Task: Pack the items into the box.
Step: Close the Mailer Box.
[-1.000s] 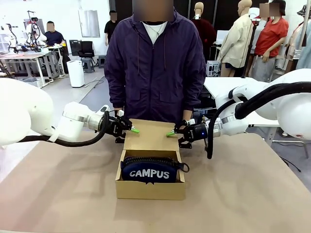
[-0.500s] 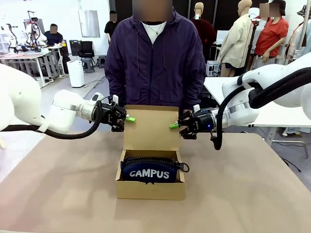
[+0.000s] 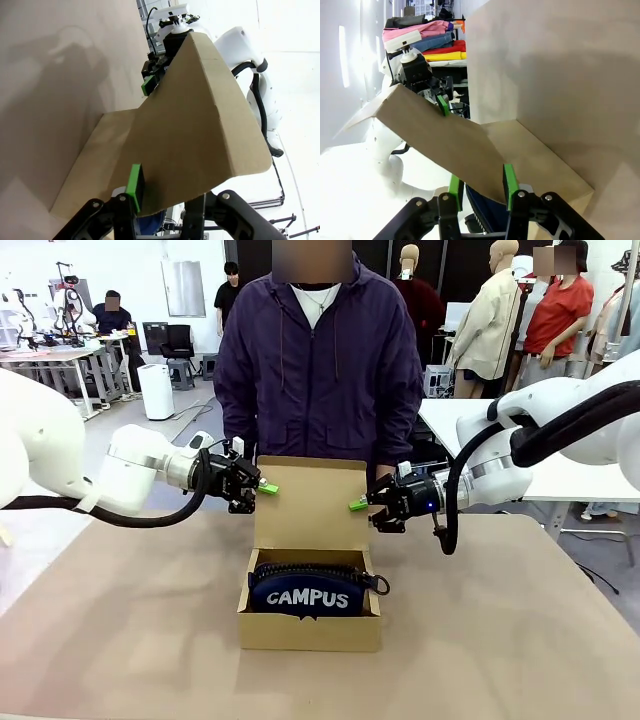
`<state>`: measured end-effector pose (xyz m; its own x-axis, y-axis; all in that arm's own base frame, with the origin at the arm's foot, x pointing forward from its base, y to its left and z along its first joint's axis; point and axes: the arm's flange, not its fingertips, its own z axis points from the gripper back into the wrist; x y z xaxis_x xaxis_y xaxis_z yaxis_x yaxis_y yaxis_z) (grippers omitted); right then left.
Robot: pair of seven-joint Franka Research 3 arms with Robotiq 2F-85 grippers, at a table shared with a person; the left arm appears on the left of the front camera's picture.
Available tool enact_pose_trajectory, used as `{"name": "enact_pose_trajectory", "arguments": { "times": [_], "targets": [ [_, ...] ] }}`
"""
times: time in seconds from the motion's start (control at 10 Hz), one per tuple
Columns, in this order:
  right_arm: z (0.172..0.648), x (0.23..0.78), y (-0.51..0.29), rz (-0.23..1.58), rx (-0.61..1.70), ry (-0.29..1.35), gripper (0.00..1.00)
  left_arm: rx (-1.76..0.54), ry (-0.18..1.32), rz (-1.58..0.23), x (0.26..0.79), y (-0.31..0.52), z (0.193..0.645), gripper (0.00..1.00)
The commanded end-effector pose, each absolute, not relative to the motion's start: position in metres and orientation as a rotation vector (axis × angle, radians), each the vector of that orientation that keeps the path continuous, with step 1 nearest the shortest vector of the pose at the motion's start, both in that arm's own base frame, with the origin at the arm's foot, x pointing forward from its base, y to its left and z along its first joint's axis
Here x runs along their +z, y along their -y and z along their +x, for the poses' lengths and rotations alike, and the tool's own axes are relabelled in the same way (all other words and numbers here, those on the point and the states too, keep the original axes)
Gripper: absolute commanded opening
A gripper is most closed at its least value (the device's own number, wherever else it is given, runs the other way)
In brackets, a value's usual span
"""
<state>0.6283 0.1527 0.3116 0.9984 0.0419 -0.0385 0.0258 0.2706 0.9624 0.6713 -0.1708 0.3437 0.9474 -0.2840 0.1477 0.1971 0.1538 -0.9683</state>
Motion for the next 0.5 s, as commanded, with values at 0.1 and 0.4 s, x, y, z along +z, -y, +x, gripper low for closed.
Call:
{"name": "enact_pose_trajectory", "arguments": {
  "times": [0.1, 0.4],
  "targets": [
    [0.628, 0.312, -0.153, 1.297, 0.011, -0.060, 0.44, -0.345, -0.075, -1.374, 0.344, 0.171, 0.671, 0.42],
    [0.623, 0.323, -0.162, 1.295, 0.204, 0.210, 0.44, -0.573, 0.096, -1.373, 0.357, 0.184, 0.650, 0.42]
  ]
}}
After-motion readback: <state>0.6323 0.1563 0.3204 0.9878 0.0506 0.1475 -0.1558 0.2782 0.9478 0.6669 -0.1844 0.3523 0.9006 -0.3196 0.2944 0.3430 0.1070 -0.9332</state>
